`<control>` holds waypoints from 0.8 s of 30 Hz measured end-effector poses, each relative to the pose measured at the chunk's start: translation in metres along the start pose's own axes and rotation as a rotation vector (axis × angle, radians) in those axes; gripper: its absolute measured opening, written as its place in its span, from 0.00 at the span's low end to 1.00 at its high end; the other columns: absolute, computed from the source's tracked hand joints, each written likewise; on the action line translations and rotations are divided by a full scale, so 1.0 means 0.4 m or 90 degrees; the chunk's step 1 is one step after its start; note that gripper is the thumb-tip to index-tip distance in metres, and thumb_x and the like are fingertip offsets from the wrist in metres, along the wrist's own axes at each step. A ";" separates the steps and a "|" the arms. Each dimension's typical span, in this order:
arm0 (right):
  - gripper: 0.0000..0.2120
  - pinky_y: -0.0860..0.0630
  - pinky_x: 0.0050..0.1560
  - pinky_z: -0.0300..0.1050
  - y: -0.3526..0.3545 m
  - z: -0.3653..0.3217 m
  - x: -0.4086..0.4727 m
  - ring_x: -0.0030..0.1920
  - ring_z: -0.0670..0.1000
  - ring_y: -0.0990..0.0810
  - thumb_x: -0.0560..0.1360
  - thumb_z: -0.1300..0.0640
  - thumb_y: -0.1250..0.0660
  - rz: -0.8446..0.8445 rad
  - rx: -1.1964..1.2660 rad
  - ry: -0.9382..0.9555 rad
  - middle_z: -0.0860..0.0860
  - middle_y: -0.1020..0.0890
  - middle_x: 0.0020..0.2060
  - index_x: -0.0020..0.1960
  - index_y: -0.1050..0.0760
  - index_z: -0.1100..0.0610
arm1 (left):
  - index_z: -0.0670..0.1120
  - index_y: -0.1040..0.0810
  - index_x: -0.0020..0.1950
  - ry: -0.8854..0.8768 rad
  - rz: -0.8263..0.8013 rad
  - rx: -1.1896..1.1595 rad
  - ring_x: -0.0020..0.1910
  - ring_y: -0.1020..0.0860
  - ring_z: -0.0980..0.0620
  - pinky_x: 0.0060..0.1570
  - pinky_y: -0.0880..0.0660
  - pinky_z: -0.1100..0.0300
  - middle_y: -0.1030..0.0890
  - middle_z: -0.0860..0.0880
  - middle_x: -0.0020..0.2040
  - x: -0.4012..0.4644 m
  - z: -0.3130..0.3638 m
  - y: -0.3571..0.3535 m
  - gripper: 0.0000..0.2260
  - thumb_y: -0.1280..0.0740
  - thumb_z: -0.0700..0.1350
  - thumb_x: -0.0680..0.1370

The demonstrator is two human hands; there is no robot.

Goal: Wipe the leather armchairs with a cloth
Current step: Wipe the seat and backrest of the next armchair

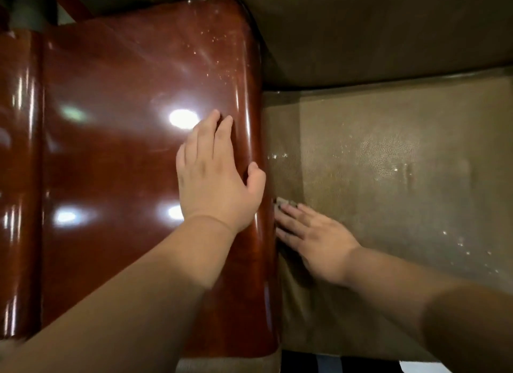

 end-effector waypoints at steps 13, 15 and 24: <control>0.36 0.65 0.81 0.58 0.044 0.087 0.115 0.83 0.62 0.60 0.79 0.52 0.43 -0.073 -0.023 -0.013 0.59 0.58 0.83 0.83 0.54 0.53 | 0.45 0.35 0.81 0.007 -0.025 0.021 0.80 0.38 0.44 0.80 0.43 0.45 0.37 0.46 0.82 0.008 0.000 0.002 0.35 0.34 0.56 0.75; 0.35 0.48 0.82 0.56 0.055 0.087 0.082 0.81 0.59 0.42 0.73 0.51 0.39 -0.092 0.012 0.068 0.58 0.37 0.81 0.80 0.33 0.55 | 0.45 0.35 0.81 0.010 -0.028 0.027 0.80 0.38 0.45 0.80 0.44 0.46 0.37 0.47 0.82 0.014 0.002 0.009 0.35 0.34 0.56 0.75; 0.33 0.55 0.82 0.58 0.123 0.307 0.295 0.83 0.62 0.54 0.80 0.51 0.44 -0.014 0.050 -0.295 0.60 0.49 0.83 0.84 0.45 0.55 | 0.46 0.36 0.82 0.015 -0.059 0.027 0.81 0.40 0.46 0.80 0.51 0.52 0.38 0.48 0.82 0.016 0.001 0.007 0.36 0.35 0.58 0.76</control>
Point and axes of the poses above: each hand's wrist, its own x-axis towards the middle knuckle, its own y-axis out of the back of the hand, z = x × y, the point moved 2 cm from there along x, towards the middle knuckle
